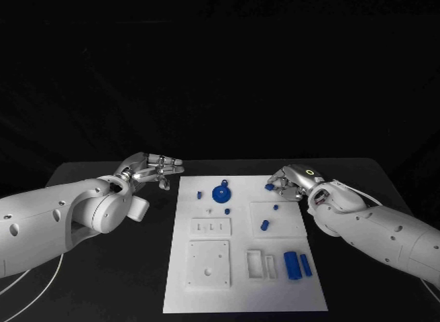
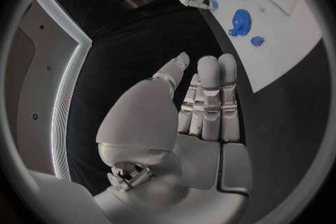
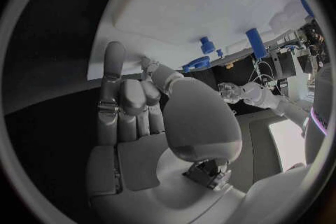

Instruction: Assemble the parts on the task board

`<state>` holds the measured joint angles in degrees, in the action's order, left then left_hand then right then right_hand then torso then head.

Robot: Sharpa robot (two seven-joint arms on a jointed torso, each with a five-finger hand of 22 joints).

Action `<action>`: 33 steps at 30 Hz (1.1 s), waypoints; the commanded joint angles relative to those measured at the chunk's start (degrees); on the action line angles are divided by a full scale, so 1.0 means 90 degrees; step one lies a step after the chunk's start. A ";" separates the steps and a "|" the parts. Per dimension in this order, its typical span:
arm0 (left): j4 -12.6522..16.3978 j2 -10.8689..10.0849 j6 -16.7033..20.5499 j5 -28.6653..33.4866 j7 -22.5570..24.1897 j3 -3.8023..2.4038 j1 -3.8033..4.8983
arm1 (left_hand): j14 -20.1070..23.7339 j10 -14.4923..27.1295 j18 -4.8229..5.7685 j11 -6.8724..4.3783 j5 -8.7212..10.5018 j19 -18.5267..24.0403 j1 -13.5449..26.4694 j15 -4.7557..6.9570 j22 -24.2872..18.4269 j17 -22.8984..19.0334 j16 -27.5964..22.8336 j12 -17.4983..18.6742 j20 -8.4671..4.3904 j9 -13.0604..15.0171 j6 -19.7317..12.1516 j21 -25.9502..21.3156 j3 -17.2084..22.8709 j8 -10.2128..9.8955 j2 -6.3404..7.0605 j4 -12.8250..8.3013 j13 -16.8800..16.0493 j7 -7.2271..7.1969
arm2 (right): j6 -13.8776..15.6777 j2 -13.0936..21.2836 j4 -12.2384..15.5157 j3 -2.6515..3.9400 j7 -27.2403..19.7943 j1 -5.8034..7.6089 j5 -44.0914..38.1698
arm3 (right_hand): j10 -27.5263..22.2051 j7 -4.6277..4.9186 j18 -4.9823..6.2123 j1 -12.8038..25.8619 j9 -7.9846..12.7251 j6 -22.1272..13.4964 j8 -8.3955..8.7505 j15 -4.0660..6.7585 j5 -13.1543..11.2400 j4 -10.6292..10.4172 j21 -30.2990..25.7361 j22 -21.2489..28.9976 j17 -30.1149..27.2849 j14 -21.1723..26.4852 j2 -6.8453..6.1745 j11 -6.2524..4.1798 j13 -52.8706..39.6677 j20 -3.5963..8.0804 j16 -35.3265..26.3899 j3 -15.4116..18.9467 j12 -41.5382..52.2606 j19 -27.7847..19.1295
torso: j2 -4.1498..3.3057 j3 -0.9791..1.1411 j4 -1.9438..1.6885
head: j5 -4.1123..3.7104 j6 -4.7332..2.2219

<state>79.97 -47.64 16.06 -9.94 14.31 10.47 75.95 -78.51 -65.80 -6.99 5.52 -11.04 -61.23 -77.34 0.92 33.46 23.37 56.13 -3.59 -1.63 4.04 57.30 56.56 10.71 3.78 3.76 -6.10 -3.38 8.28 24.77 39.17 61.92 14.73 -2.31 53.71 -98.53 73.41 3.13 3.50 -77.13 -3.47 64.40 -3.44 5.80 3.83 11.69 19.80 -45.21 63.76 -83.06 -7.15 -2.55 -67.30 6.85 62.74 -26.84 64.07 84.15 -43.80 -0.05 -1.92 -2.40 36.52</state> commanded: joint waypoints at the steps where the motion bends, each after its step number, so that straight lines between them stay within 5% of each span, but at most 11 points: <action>1: 0.0007 0.0012 -0.0081 -0.0002 0.0040 -0.0004 0.0002 | -0.0018 0.0045 -0.0110 -0.0020 -0.0005 0.0045 0.0028 -0.0019 -0.0008 -0.0009 0.0038 0.0021 -0.0014 0.0007 -0.0054 0.0040 0.0034 -0.0020 -0.0042 0.0006 -0.0005 -0.0010 | -0.0389 -0.0017 -0.0032 -0.0048 0.0017 -0.0036 -0.0125 | -0.0027 -0.0021 -0.0041 0.0094 -0.0011 0.0050 -0.0010 0.0017 -0.0031 -0.0031 -0.0006 -0.0004 -0.0011 0.0004 0.0051 -0.0040 -0.0011 0.0038 -0.0028 -0.0007 0.0009 0.0160 | 0.0001 -0.0003 -0.0005 | -0.0008 0.0008; 7: 0.0007 0.0010 -0.0073 -0.0001 0.0026 -0.0004 0.0002 | -0.0017 0.0060 -0.0110 -0.0016 -0.0003 0.0045 0.0036 -0.0021 -0.0012 -0.0011 0.0037 0.0022 -0.0013 0.0006 -0.0067 0.0040 0.0037 -0.0021 -0.0038 0.0016 -0.0005 -0.0007 | -0.0577 -0.0026 -0.0048 -0.0085 0.0123 -0.0036 -0.0182 | -0.0030 -0.0006 -0.0051 0.0142 -0.0011 0.0046 -0.0010 0.0006 0.0000 -0.0103 -0.0068 0.0031 -0.0015 0.0001 0.0051 -0.0024 -0.0016 0.0027 -0.0028 0.0221 0.0020 0.0191 | -0.0002 -0.0002 0.0001 | -0.0013 0.0011; 13: 0.0010 0.0004 -0.0066 0.0000 0.0016 -0.0004 0.0002 | -0.0016 0.0068 -0.0110 -0.0013 -0.0002 0.0045 0.0044 -0.0023 -0.0016 -0.0012 0.0036 0.0022 -0.0011 0.0006 -0.0076 0.0039 0.0034 -0.0019 -0.0041 0.0028 -0.0005 -0.0004 | -0.0664 -0.0026 -0.0037 -0.0100 0.0177 -0.0036 -0.0199 | -0.0036 0.0019 -0.0056 0.0135 -0.0011 0.0016 -0.0011 -0.0009 0.0348 -0.0193 -0.0114 0.0094 -0.0017 0.0003 0.0049 -0.0004 -0.0005 0.0019 -0.0030 0.0693 0.0012 0.0214 | -0.0004 -0.0002 0.0005 | -0.0008 -0.0002; 26: 0.0007 0.0000 -0.0060 0.0000 0.0006 -0.0004 0.0002 | -0.0016 0.0068 -0.0110 -0.0013 -0.0002 0.0045 0.0044 -0.0023 -0.0016 -0.0012 0.0036 0.0022 -0.0011 0.0006 -0.0076 0.0039 0.0034 -0.0019 -0.0041 0.0028 -0.0005 -0.0004 | -0.0540 -0.0029 0.0056 -0.0107 0.0181 -0.0035 -0.0080 | -0.0017 0.0064 -0.0033 0.0190 -0.0010 0.0022 -0.0010 -0.0024 0.0460 -0.0277 -0.0099 0.0134 0.0007 -0.0003 0.0055 0.0049 -0.0013 0.0005 -0.0005 0.0781 0.0030 0.0225 | -0.0001 0.0001 -0.0001 | -0.0015 -0.0021; 33: 0.0009 -0.0004 -0.0067 0.0000 -0.0003 -0.0004 0.0002 | -0.0016 0.0079 -0.0113 -0.0010 -0.0004 0.0043 0.0033 -0.0024 -0.0023 -0.0014 0.0036 0.0021 -0.0009 0.0006 -0.0093 0.0039 0.0029 -0.0021 -0.0037 0.0036 -0.0005 0.0000 | -0.0500 -0.0011 0.0077 -0.0107 0.0211 -0.0035 0.0026 | -0.0024 0.0138 0.0031 0.0176 -0.0008 -0.0125 -0.0010 -0.0079 0.0829 -0.0321 -0.0073 0.0193 0.0009 0.0002 -0.0015 0.0129 0.0003 -0.0048 -0.0006 0.1063 0.0022 0.0227 | -0.0001 0.0003 0.0004 | -0.0026 -0.0023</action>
<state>79.95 -47.72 16.07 -9.93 14.11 10.46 75.95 -78.51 -65.40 -6.99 5.53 -11.04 -61.23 -77.34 0.92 33.31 23.32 56.13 -3.59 -1.63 4.04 56.90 56.56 10.86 3.78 3.76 -5.94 -3.38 8.28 23.08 39.07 62.69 14.17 -1.09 53.98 -98.50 73.20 4.44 3.49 -75.29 -3.55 63.59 -3.48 5.42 11.11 8.74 19.17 -43.48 63.82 -83.01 -6.57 -1.93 -67.33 6.80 62.74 -17.39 64.07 84.09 -43.82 -0.04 -1.91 -2.60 36.34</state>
